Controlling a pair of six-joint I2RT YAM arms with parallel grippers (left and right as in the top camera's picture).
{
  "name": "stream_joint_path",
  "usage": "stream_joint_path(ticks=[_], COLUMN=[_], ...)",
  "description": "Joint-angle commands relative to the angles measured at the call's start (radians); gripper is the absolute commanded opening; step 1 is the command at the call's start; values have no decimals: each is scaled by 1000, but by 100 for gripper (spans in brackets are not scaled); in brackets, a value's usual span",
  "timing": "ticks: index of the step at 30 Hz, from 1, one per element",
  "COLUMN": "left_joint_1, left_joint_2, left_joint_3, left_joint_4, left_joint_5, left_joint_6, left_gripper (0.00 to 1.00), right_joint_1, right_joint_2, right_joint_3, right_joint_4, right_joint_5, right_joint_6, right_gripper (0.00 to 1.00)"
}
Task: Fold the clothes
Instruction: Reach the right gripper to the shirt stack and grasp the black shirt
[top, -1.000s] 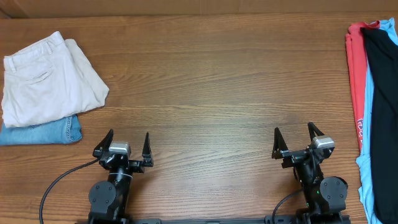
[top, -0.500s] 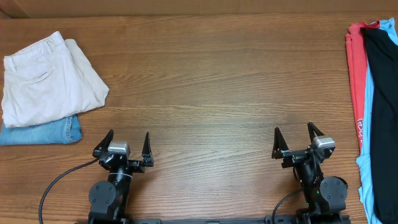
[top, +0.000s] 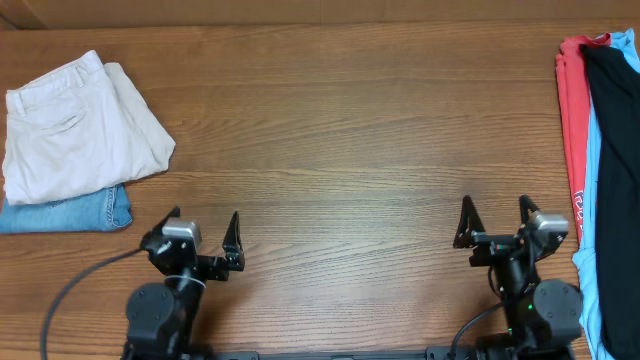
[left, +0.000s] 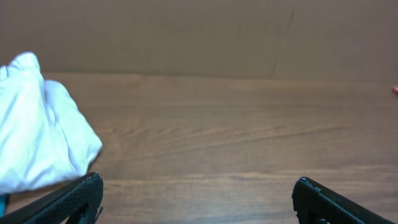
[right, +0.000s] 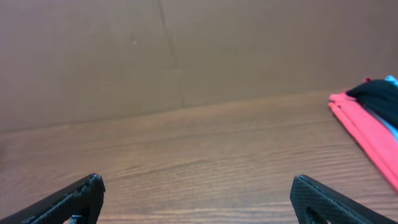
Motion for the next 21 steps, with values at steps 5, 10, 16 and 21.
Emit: stream_joint_path(ticks=[5, 10, 16, 21], left_joint_1=[5, 5, 5, 5], left_joint_2=[322, 560, 683, 707], left_joint_3=[290, 512, 607, 607], left_joint_4=[-147, -311, -376, -372], left_joint_5=[6, 21, 78, 71], left_joint_6=[-16, 25, 21, 21], left_gripper=[100, 100, 100, 100], right_joint_1=[5, -36, -171, -354], right_joint_2=[291, 608, 923, 1085], right_joint_3=[285, 527, 741, 801], right_joint_4=[-139, -291, -374, -326], right_joint_5=[40, 36, -48, -37], right_joint_6=[11, 11, 10, 63], right_gripper=[100, 100, 100, 100])
